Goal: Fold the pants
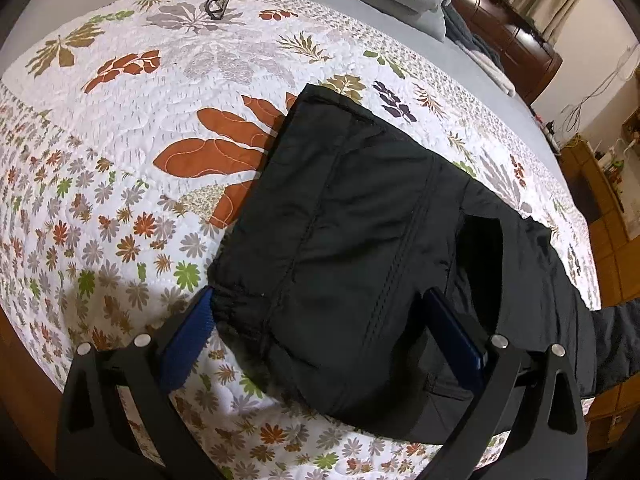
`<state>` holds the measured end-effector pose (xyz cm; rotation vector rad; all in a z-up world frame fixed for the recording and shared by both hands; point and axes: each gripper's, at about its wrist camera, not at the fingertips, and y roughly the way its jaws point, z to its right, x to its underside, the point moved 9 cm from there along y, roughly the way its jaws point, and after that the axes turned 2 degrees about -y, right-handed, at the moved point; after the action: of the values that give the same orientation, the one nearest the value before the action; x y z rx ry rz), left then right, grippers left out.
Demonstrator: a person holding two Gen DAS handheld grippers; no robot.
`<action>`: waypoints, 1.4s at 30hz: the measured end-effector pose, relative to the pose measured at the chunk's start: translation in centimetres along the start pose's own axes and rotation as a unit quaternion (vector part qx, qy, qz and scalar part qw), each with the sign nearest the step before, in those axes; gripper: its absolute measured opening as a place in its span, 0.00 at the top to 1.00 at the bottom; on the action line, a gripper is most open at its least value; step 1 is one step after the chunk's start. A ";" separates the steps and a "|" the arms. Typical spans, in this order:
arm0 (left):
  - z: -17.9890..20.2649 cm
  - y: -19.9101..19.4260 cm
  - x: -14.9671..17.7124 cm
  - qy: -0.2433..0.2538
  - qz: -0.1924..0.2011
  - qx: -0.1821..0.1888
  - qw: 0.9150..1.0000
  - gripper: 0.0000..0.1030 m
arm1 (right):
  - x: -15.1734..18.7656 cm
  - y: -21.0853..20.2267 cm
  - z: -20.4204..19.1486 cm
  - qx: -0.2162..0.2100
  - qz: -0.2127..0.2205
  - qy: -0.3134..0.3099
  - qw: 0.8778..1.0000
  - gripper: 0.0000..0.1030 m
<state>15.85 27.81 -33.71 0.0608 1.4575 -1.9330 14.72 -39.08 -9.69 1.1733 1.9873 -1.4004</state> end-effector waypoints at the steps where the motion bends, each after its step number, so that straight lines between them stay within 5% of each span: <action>1: 0.0 -0.1 0.0 -0.002 0.001 0.003 1.000 0.03 | 0.0 0.1 -1.4 0.011 -0.002 -0.025 1.000 0.86; 11: -0.2 -0.7 0.0 -0.025 0.013 0.031 0.999 0.03 | 2.9 2.8 -12.5 0.057 -0.025 -0.188 0.980 0.86; 17: -0.3 -0.9 0.0 -0.035 0.017 0.043 0.998 0.03 | 6.9 5.5 -18.8 0.074 -0.042 -0.275 0.958 0.87; 21: -0.4 -1.0 0.0 -0.039 0.019 0.050 0.998 0.03 | 11.2 7.9 -22.5 0.086 -0.063 -0.336 0.936 0.87; 31: -0.8 -1.1 0.0 -0.054 0.015 0.071 0.996 0.03 | 25.3 14.6 -26.6 0.144 -0.113 -0.532 0.827 0.87; 37: -0.7 -1.1 -0.1 -0.060 0.016 0.078 0.995 0.03 | 28.2 15.4 -26.8 0.151 -0.123 -0.567 0.801 0.87; 42: -0.8 -1.1 -0.1 -0.061 0.016 0.078 0.995 0.03 | 29.7 15.9 -26.4 0.150 -0.134 -0.574 0.793 0.87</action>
<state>15.09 28.66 -33.04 0.0367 1.2179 -1.9866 14.80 -1.41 -30.10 -0.0424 1.0471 -1.9304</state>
